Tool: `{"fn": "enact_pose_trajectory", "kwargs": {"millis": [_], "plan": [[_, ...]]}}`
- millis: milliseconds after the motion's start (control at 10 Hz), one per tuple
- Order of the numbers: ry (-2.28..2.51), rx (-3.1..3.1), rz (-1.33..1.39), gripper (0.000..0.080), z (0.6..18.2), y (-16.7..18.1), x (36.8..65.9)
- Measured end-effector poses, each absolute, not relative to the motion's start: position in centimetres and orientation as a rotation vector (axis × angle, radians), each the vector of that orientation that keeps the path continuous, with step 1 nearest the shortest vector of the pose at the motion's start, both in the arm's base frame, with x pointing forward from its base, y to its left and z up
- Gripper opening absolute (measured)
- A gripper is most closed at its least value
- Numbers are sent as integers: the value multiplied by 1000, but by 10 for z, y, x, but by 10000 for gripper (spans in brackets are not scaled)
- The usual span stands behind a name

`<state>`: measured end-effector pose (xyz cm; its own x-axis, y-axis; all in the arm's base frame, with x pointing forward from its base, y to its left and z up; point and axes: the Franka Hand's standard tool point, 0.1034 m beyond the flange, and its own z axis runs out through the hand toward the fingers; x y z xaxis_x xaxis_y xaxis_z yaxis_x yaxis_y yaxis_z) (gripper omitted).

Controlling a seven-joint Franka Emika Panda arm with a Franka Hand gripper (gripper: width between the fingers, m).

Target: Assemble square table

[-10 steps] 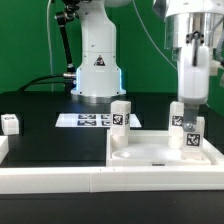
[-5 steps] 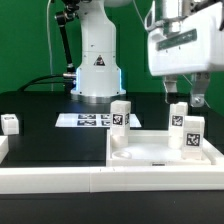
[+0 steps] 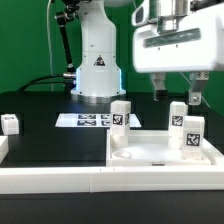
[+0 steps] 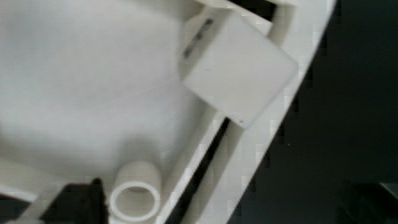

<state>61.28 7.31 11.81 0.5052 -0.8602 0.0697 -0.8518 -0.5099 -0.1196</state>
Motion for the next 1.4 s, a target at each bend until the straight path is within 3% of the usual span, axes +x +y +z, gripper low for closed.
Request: {"fn": "enact_pose_trajectory", "kwargs": {"millis": [100,900,1200,1400], "plan": [[1322,-2758,-182,649,118,60,613],[1075,-2875,-226,649,116,29,605],[776,-2987,-235,649,116,27,605],[310,-3128,-247,649,112,12,599]]}}
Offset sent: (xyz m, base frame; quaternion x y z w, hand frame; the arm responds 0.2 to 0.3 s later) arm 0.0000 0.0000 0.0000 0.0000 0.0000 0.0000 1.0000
